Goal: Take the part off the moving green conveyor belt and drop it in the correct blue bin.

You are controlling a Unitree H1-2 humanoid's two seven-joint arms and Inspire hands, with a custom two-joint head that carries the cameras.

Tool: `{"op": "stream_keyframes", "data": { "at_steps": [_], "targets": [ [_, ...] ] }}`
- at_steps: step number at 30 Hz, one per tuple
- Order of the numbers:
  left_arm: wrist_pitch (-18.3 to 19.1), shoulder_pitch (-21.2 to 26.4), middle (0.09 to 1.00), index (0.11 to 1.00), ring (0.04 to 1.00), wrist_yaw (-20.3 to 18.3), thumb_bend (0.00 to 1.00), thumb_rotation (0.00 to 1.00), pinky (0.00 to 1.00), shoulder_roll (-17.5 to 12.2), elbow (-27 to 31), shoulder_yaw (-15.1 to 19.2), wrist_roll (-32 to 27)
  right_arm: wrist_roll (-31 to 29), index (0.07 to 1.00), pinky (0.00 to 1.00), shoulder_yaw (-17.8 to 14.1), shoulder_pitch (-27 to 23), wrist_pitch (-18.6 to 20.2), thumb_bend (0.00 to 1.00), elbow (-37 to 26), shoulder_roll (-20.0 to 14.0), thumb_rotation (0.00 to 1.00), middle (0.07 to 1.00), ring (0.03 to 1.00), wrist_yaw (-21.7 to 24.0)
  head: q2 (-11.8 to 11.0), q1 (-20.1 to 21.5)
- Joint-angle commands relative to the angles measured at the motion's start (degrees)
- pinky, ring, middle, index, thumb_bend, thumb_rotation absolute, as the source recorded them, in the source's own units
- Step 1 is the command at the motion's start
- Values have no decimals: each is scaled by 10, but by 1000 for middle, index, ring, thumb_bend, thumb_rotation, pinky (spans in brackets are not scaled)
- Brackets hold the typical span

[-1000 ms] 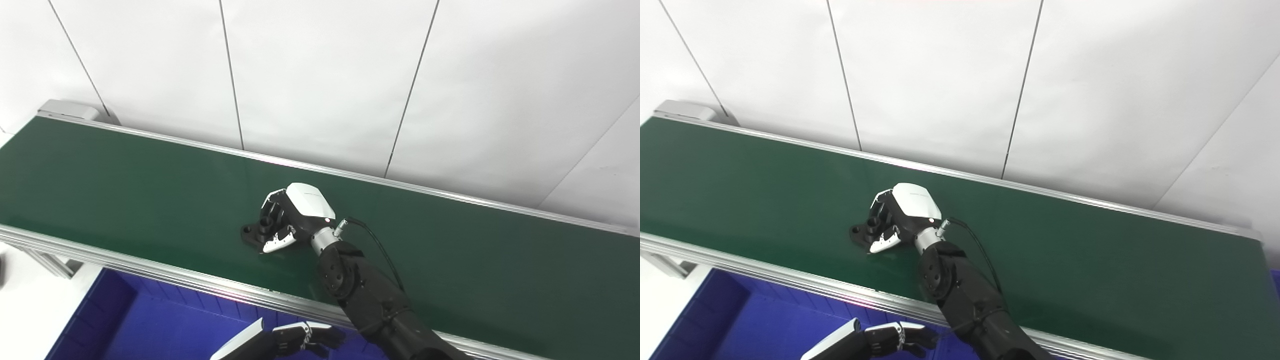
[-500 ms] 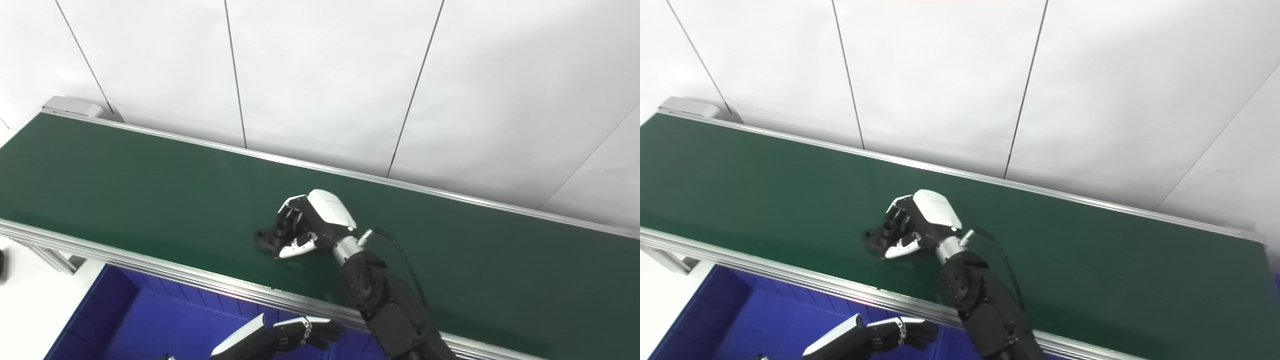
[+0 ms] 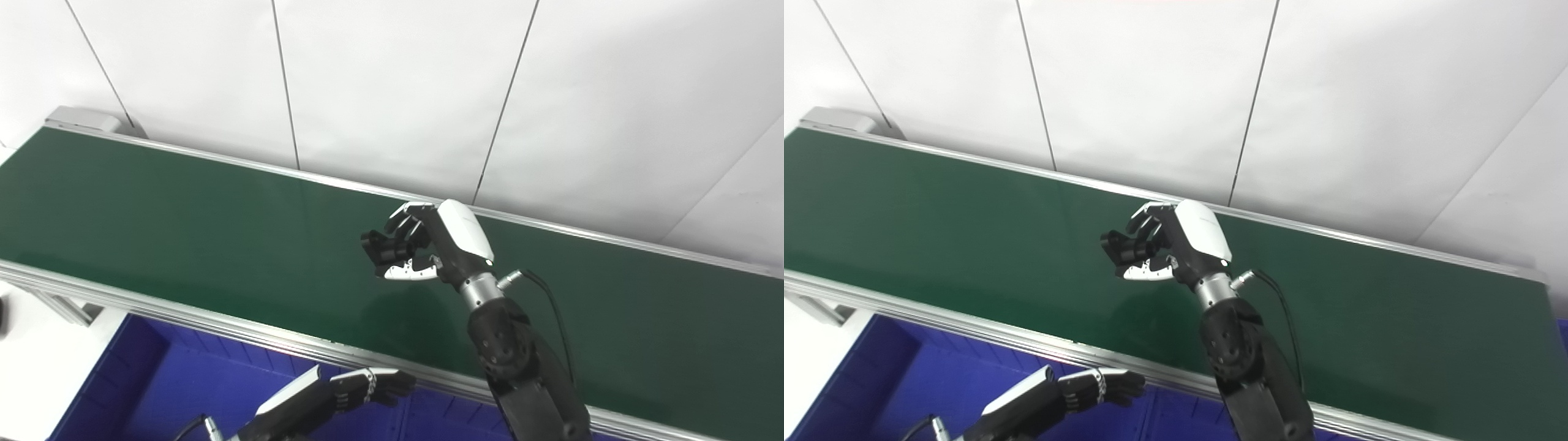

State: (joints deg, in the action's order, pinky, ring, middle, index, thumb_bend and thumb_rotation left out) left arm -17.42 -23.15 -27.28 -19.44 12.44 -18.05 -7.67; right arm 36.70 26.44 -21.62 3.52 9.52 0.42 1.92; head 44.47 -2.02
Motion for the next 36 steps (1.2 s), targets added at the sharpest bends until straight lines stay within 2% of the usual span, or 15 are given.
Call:
{"op": "stream_keyframes", "data": {
  "at_steps": [1,11,14,17,18,22,28,30,31,32,33,36],
  "targets": [
    [-27,3,875,849,869,-2,359,388,833,-6,8,5,-8,2,540,411,-11,-2,13,514,-50,-5,0,485,404,4,1,6],
    [-31,11,883,856,877,-8,338,436,843,-6,-5,12,-19,9,552,375,-29,61,47,511,-185,-14,0,487,386,36,11,44],
    [-28,16,884,859,883,-11,325,433,850,-8,-5,16,-28,12,547,372,-34,82,66,511,-226,-13,0,497,388,50,28,66],
    [-25,21,888,865,891,-15,318,445,858,-9,-6,20,-37,20,548,365,-35,102,77,510,-260,-14,0,500,386,60,35,79],
    [-25,23,889,866,892,-17,319,456,859,-10,-8,22,-42,23,550,362,-35,120,82,510,-280,-13,0,500,385,62,45,92],
    [-17,31,900,877,909,-28,330,517,883,-17,-12,29,-63,34,551,368,-34,179,89,511,-340,-11,0,488,385,68,56,110],
    [-6,44,905,876,908,-40,320,477,891,-26,-19,38,-85,61,554,351,-27,283,94,510,-423,-8,0,491,384,72,70,116],
    [2,47,905,877,909,-42,327,472,896,-27,-16,40,-91,62,551,363,-26,317,88,511,-447,-11,0,493,391,74,84,116],
    [11,51,904,878,909,-40,329,472,897,-28,-11,42,-94,61,549,369,-27,331,91,511,-460,-11,0,493,393,80,118,115],
    [18,53,901,876,908,-40,328,462,898,-27,-8,44,-98,59,546,373,-28,346,94,512,-473,-12,0,493,395,85,118,115],
    [28,57,900,875,907,-39,322,443,899,-26,-3,45,-102,58,546,374,-30,357,98,512,-485,-13,0,494,395,93,138,123],
    [41,68,904,877,909,-44,330,434,906,-26,-3,49,-109,52,546,373,-37,389,91,512,-492,-17,0,496,394,95,143,126]
  ]
}}
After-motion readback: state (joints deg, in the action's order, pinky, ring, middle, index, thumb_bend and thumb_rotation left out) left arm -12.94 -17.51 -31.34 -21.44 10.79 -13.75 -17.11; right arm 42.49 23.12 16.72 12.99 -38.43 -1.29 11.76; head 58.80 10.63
